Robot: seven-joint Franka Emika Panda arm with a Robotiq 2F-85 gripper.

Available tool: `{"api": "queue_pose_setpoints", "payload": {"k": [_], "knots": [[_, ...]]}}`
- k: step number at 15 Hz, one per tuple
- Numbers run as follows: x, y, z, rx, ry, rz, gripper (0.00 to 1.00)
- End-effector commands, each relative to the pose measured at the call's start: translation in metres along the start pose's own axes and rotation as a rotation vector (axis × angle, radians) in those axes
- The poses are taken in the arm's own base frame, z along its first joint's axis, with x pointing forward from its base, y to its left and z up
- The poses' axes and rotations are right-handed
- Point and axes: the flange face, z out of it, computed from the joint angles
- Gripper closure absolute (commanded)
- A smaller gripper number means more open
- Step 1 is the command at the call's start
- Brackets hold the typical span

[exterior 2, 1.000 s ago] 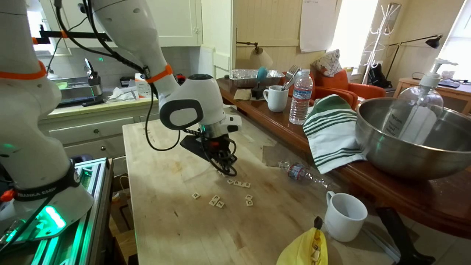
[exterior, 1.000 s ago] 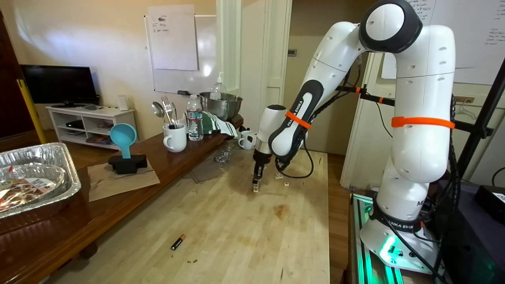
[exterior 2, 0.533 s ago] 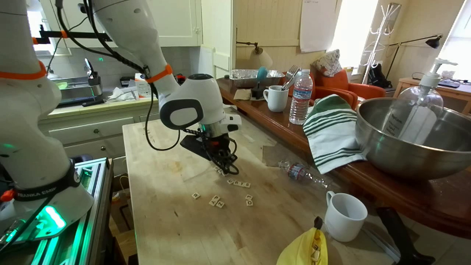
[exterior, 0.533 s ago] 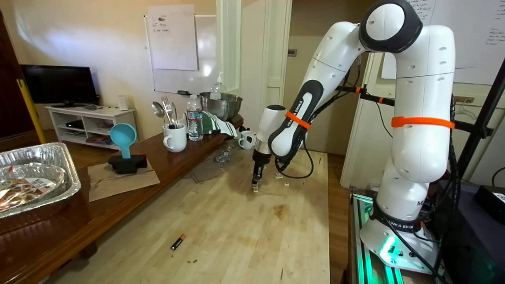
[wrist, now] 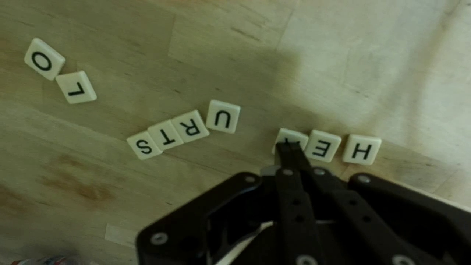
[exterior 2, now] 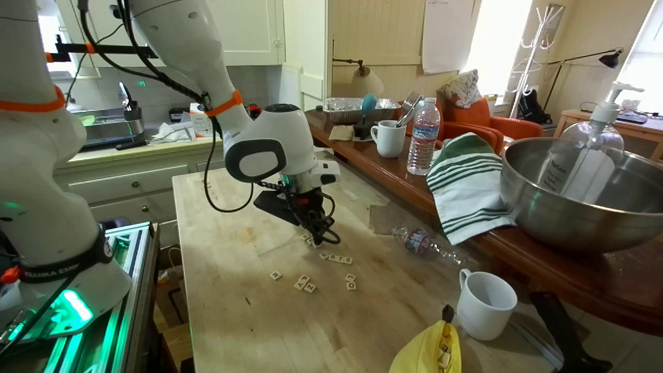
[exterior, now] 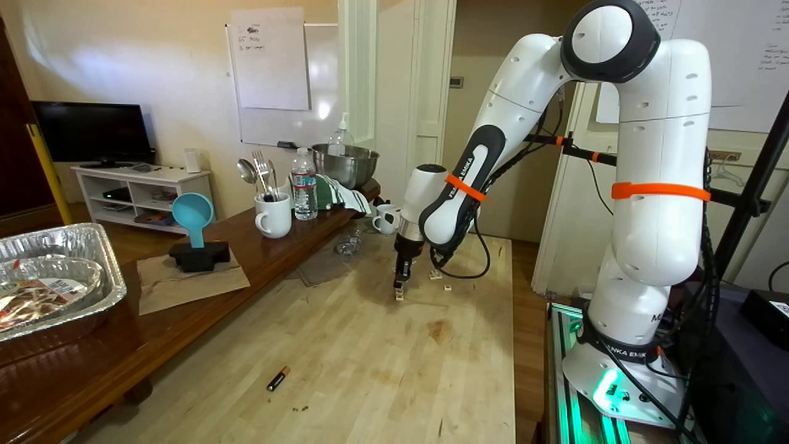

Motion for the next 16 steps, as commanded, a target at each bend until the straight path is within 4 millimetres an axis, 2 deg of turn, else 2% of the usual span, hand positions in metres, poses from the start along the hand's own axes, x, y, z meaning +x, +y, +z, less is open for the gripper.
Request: {"api": "queue_pose_setpoints", "payload": {"k": [1, 10, 16], "knots": [[-0.015, -0.018, 0.02, 0.04, -0.039, -0.02, 1.0], [-0.018, -0.025, 0.017, 0.045, -0.043, -0.033, 1.0], [-0.013, -0.019, 0.007, 0.029, -0.022, -0.021, 1.0]]}}
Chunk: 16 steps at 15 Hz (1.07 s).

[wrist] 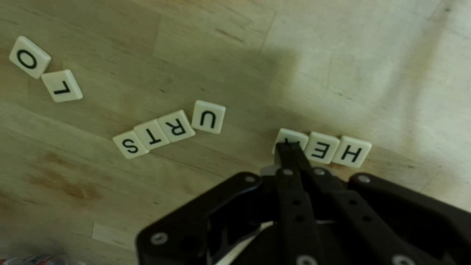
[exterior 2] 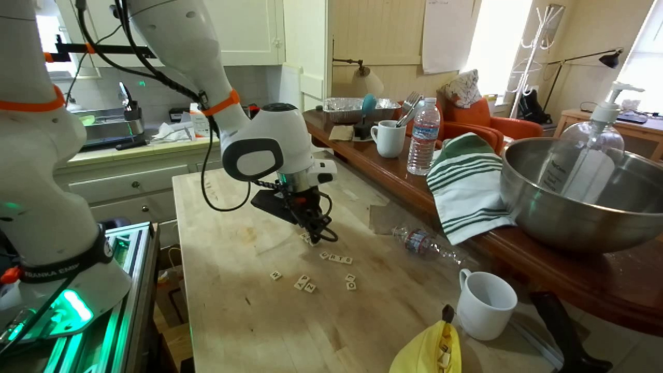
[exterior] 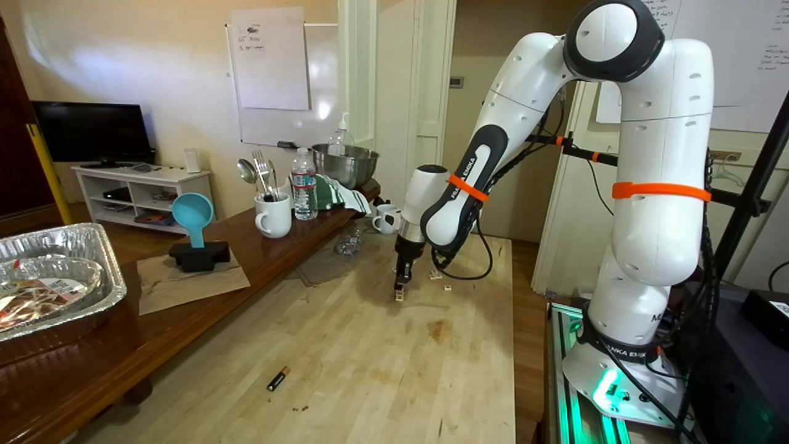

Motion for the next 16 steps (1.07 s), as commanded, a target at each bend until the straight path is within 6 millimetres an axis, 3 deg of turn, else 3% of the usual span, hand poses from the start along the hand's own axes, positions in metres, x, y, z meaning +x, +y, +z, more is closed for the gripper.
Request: {"api": "queue_pose_setpoints", "payload": {"k": [1, 16], "knots": [[-0.011, -0.01, 0.006, 0.019, -0.016, -0.004, 1.0], [-0.012, -0.001, -0.019, -0.008, 0.037, 0.047, 1.0]]}}
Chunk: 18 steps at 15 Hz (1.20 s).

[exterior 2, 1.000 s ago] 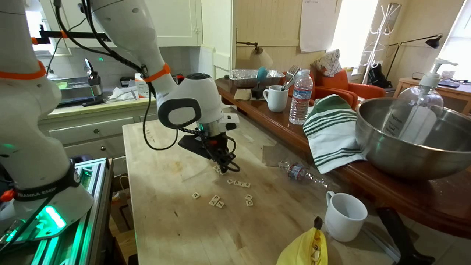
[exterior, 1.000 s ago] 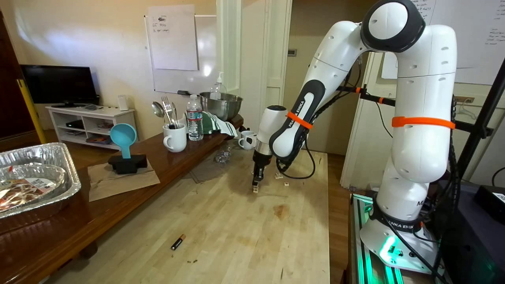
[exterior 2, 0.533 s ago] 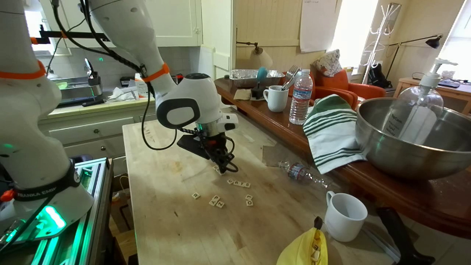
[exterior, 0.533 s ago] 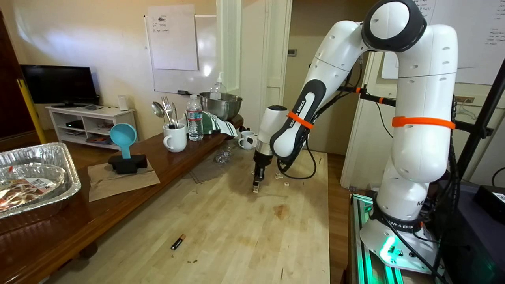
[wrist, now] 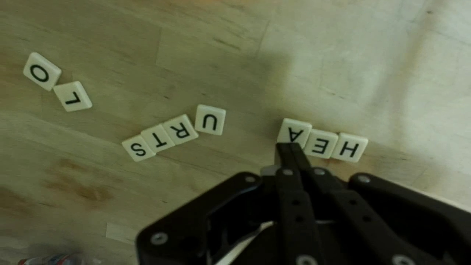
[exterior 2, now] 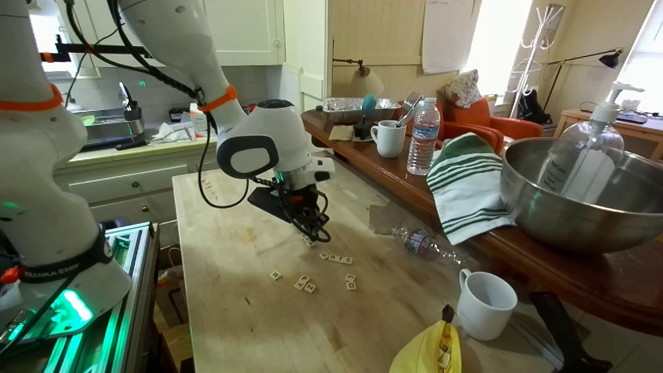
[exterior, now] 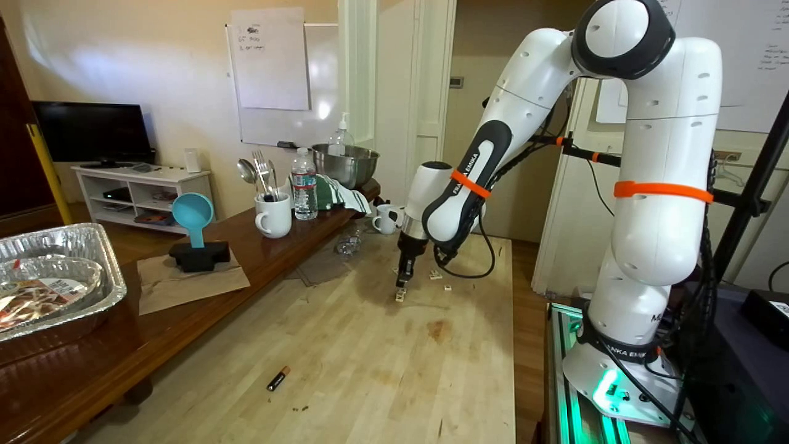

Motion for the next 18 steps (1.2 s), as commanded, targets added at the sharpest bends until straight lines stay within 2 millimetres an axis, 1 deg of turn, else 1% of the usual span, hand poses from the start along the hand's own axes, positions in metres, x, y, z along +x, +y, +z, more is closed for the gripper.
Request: {"api": "queue_pose_setpoints", "payload": {"k": [1, 5, 9, 18], "knots": [[-0.006, 0.0, -0.012, -0.01, 0.029, 0.008, 1.0], [-0.006, 0.007, -0.02, -0.022, 0.042, 0.032, 1.0], [-0.008, 0.02, -0.026, -0.037, 0.04, 0.058, 1.0], [-0.017, 0.058, -0.033, -0.079, 0.047, 0.137, 1.0]]}}
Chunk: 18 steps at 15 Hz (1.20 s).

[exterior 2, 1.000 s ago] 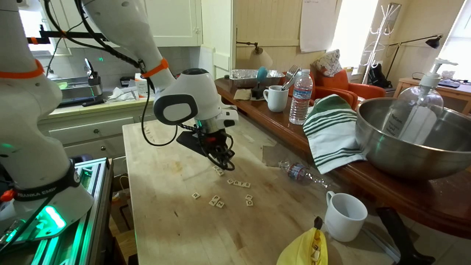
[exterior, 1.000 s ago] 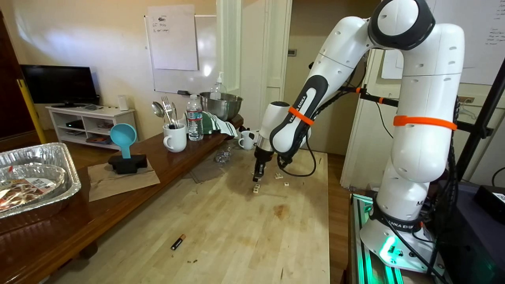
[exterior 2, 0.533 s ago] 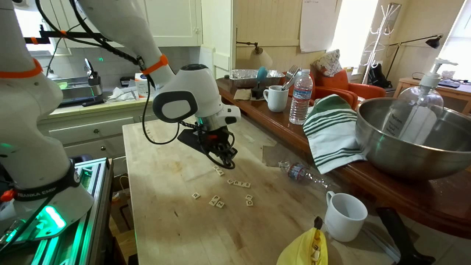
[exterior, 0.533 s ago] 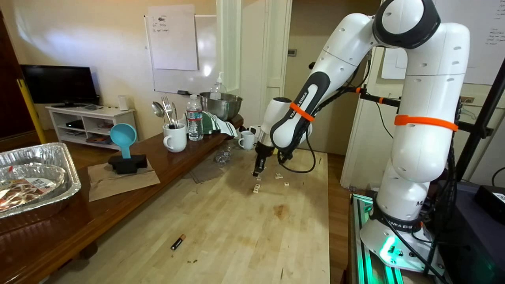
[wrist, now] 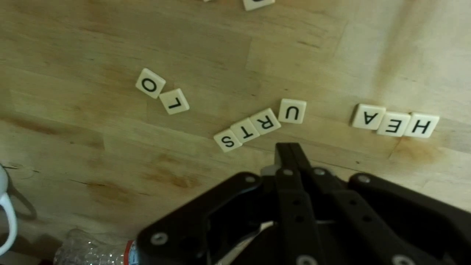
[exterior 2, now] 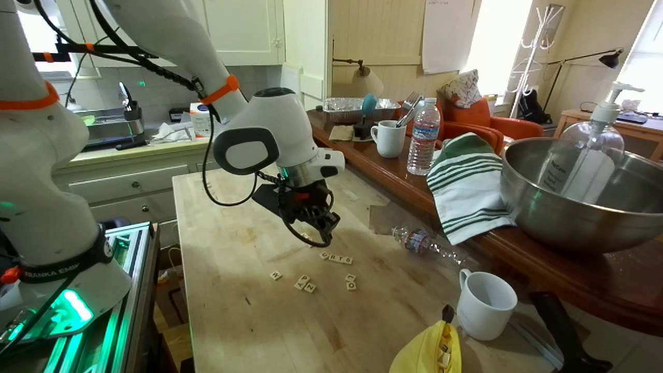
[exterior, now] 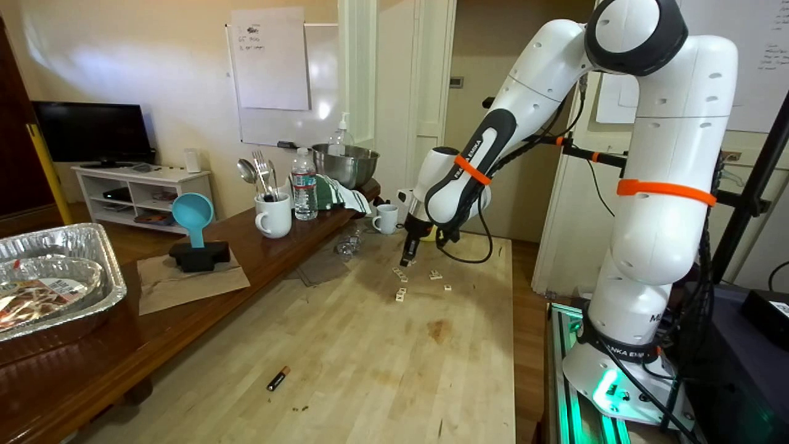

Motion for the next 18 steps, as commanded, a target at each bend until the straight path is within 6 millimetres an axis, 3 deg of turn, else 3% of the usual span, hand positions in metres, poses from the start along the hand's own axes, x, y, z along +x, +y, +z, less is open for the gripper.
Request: {"api": "queue_pose_setpoints", "payload": {"k": [1, 10, 18], "knots": [[-0.002, 0.015, -0.003, -0.021, 0.004, 0.039, 1.0], [-0.001, 0.044, 0.003, -0.039, 0.018, 0.108, 1.0], [-0.006, 0.069, 0.027, -0.058, 0.017, 0.162, 1.0]]}}
